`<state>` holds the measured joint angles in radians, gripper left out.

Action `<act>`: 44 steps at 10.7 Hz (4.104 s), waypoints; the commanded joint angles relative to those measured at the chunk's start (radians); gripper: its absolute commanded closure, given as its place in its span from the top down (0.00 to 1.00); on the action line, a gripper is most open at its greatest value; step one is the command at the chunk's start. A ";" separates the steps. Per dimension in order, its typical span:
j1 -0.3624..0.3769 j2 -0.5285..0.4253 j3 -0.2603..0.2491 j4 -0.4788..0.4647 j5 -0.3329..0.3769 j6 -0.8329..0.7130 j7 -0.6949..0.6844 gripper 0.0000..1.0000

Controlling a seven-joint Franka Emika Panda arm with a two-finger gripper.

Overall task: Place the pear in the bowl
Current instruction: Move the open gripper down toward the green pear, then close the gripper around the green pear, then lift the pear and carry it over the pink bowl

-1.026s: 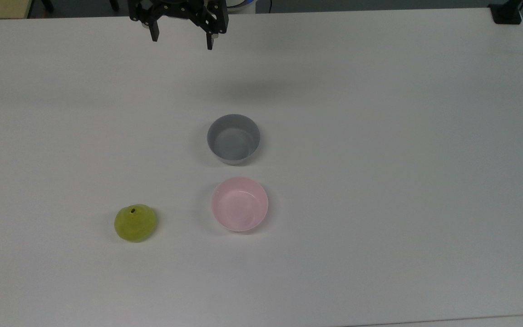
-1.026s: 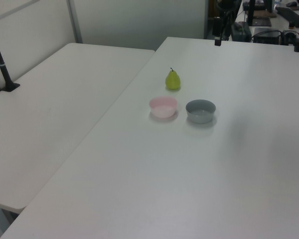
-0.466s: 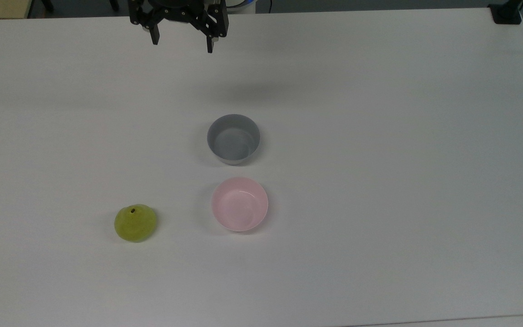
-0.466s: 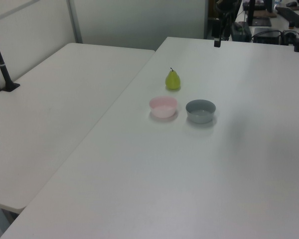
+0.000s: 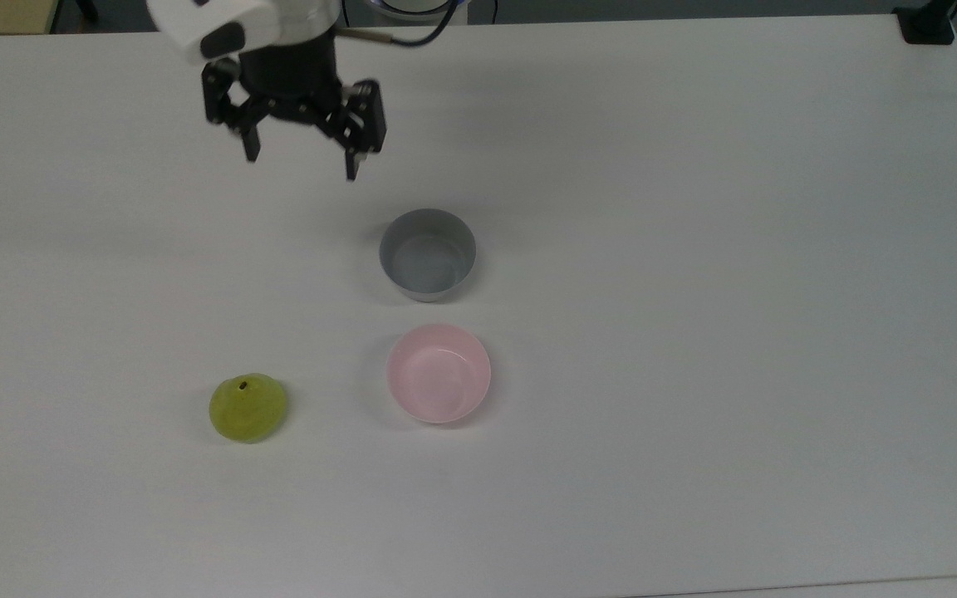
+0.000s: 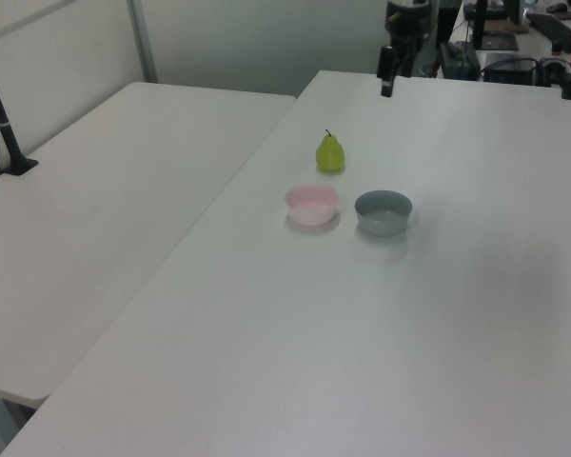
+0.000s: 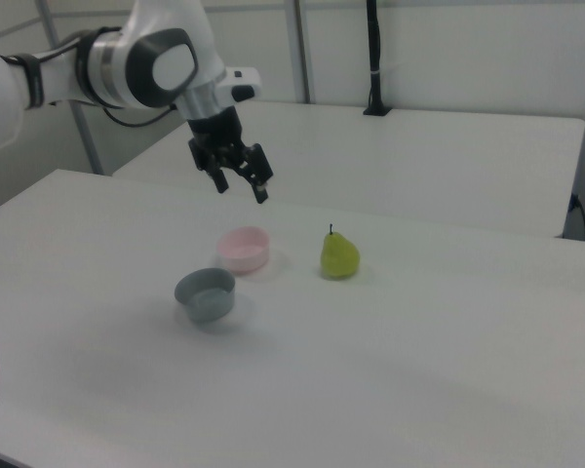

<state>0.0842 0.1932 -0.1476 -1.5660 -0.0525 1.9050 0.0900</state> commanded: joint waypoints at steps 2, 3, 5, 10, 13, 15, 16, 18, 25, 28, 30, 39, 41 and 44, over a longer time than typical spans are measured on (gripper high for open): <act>-0.055 0.156 -0.010 0.027 -0.010 0.230 -0.021 1.00; -0.060 0.194 -0.010 0.026 -0.009 0.299 -0.015 1.00; -0.080 0.270 -0.010 0.026 -0.010 0.423 -0.016 1.00; -0.112 0.422 -0.009 0.027 -0.003 0.707 -0.013 1.00; -0.113 0.478 -0.009 0.027 0.000 0.842 0.013 1.00; -0.110 0.499 -0.009 0.027 -0.001 0.879 0.027 1.00; -0.112 0.500 -0.009 0.027 -0.001 0.879 0.027 1.00; -0.110 0.518 -0.009 0.040 -0.004 0.881 0.027 0.92; -0.112 0.487 -0.009 0.038 -0.007 0.878 0.020 0.41; -0.115 0.387 -0.009 0.027 -0.001 0.821 0.025 0.41; -0.115 0.300 -0.009 0.027 0.005 0.696 0.027 0.41; 0.087 0.124 0.010 0.011 0.003 0.368 0.161 0.42; 0.133 0.146 0.010 -0.012 -0.001 0.384 0.189 0.42; 0.158 0.207 0.010 -0.028 -0.001 0.454 0.191 0.42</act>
<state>0.2170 0.3721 -0.1265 -1.5669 -0.0501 2.2918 0.2637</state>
